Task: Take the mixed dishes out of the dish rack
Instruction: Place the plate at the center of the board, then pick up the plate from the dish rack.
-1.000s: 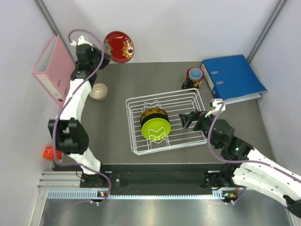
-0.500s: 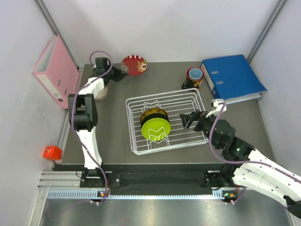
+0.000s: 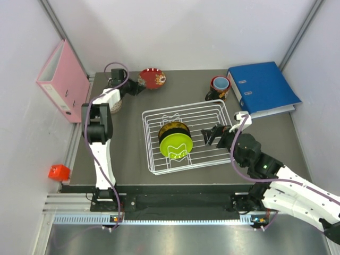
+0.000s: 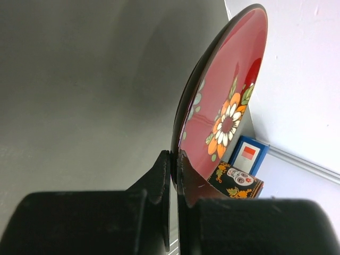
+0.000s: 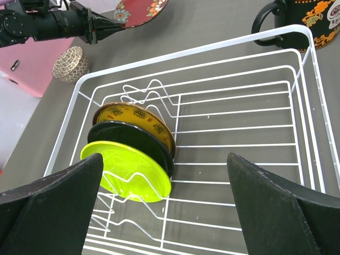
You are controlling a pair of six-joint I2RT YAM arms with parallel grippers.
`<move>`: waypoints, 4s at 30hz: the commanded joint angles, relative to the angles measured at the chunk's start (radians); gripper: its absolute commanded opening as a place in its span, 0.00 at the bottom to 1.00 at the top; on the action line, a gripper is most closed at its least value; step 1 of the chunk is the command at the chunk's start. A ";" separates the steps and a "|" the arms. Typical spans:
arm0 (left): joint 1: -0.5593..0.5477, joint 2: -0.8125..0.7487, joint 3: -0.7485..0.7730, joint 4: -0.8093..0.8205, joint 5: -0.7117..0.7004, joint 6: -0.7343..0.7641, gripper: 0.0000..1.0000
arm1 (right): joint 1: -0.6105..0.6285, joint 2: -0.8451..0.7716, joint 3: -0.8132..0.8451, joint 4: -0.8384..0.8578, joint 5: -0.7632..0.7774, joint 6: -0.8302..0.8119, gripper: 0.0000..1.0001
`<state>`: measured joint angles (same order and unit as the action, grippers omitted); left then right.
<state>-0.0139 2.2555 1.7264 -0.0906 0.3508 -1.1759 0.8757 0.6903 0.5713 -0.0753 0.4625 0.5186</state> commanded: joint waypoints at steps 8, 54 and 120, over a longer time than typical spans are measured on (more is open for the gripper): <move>-0.032 0.101 0.183 -0.098 0.001 0.021 0.00 | 0.008 -0.034 0.027 -0.007 0.031 -0.002 1.00; -0.667 -0.924 -0.402 0.006 -0.554 1.027 0.99 | 0.008 -0.115 0.033 -0.060 0.077 -0.001 1.00; -0.859 -1.194 -1.113 0.123 -0.444 1.524 0.55 | 0.005 -0.028 -0.034 -0.109 0.057 0.084 1.00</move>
<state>-0.8776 1.0592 0.6239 -0.0349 -0.1337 0.3687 0.8757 0.6617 0.5224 -0.2104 0.5186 0.5968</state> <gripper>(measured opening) 0.558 0.996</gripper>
